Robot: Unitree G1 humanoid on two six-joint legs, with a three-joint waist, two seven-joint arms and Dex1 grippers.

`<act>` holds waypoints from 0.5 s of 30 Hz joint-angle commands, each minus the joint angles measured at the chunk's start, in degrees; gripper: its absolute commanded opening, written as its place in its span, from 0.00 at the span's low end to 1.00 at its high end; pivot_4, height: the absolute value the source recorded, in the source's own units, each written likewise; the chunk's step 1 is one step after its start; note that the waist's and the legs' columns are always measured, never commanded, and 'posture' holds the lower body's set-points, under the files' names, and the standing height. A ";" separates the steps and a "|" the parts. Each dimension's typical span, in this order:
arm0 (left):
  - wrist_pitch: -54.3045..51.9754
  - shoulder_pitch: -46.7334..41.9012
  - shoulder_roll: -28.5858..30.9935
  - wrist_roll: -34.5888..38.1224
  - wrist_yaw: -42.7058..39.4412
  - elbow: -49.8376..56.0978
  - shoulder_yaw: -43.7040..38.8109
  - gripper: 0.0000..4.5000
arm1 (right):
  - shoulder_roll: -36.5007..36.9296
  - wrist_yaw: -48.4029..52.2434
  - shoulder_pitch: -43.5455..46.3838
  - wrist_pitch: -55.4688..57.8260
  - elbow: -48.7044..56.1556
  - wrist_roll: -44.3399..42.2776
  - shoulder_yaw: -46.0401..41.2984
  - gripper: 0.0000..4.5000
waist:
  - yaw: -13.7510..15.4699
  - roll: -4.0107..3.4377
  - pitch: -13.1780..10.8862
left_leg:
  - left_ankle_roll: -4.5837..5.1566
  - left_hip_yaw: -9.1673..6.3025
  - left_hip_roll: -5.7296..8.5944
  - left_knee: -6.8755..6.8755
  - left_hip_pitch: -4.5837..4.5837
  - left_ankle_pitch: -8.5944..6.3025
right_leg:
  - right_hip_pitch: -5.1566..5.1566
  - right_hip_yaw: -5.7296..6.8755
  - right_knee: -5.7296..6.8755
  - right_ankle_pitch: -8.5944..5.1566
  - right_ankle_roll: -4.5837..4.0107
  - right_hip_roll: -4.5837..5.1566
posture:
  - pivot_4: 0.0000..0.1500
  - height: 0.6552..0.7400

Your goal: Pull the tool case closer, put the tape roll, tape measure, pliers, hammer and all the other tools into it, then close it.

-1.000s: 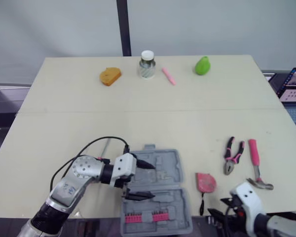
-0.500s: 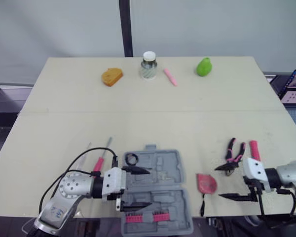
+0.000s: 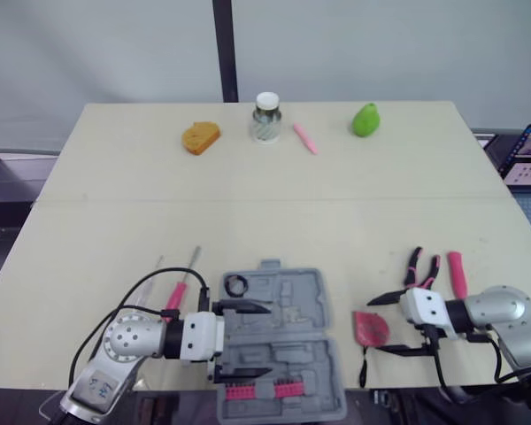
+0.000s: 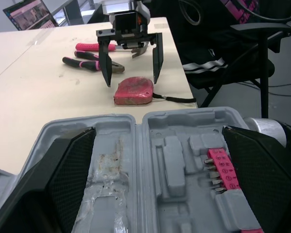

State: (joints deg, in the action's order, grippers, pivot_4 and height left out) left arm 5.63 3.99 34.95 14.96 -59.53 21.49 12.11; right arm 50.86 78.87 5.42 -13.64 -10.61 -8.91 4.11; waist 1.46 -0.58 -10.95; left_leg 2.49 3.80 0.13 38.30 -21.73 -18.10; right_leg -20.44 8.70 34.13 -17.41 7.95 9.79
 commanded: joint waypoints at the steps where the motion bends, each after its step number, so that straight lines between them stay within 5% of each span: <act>1: 1.25 -0.61 -0.35 -0.44 0.27 0.41 0.68 1.00 | 0.11 -0.84 0.09 0.05 0.78 0.31 0.28 0.99 | 0.02 0.00 0.00 | 0.00 0.00 0.00 0.00 0.00 0.00 | 0.00 0.00 0.00 0.00 0.00 0.00 | 1.00 1.00; 15: 1.06 -1.43 -0.79 -0.98 0.93 0.30 1.39 1.00 | 0.71 -3.28 -3.22 4.16 4.09 0.97 -0.03 0.99 | 0.00 0.00 0.00 | 0.00 0.00 0.00 0.00 0.00 0.00 | 0.00 0.00 0.01 0.00 0.00 0.00 | 1.00 1.00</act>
State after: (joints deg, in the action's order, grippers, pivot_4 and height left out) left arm 6.12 2.72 34.49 14.11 -58.89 21.48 12.94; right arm 50.91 76.32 2.69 -9.72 -8.49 -7.82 4.54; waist 1.47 -0.58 -10.95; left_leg 2.49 3.80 0.13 38.30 -21.73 -18.10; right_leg -20.43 8.70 34.13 -17.41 7.94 9.79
